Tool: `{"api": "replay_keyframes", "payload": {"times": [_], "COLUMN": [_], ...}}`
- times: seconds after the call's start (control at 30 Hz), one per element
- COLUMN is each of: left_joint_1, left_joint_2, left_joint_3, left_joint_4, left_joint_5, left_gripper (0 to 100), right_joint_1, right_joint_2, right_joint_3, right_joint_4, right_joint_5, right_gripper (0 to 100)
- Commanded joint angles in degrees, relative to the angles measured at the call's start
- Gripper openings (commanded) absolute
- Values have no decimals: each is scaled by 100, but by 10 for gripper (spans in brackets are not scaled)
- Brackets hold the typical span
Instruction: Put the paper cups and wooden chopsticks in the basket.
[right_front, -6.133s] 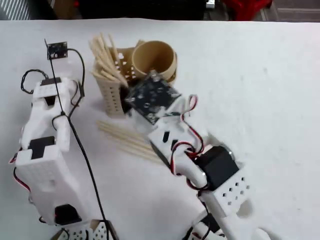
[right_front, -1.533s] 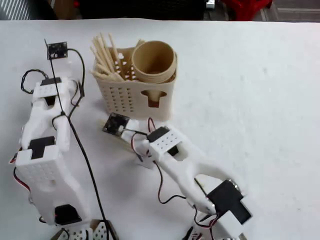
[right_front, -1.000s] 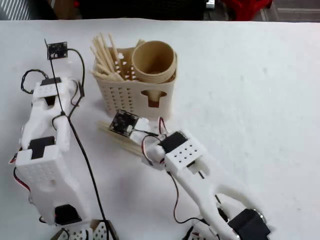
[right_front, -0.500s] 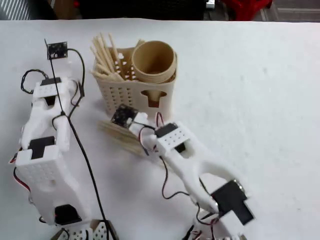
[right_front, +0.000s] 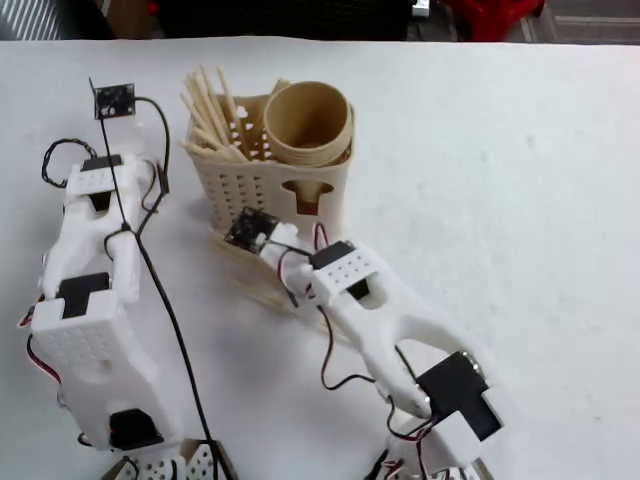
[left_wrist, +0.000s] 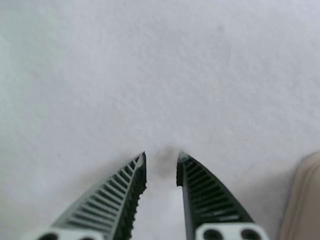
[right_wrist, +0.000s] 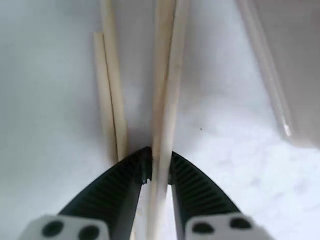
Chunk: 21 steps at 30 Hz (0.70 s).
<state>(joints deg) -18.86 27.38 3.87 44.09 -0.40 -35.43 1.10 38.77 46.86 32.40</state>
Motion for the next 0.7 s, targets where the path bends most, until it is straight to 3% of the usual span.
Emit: {"api": "replay_keyframes", "payload": {"times": [0.0,0.27,0.47,0.67], "left_joint_1": [-40,-40,-40,-40], "left_joint_2": [-40,-40,-40,-40], "left_joint_3": [-193,-193,-193,-193], "left_joint_4": [-105,-105,-105,-105], "left_joint_5": [-9,-9,-9,-9], "left_gripper": [120,120,120,120], "right_joint_1": [242,813,804,523], "right_joint_2": [-171,-664,-822,-848], "right_joint_3": [-97,97,105,97], "right_joint_4": [242,699,1077,1059], "right_joint_5": [53,782,1143,765], "right_gripper": [16,16,18,60]}}
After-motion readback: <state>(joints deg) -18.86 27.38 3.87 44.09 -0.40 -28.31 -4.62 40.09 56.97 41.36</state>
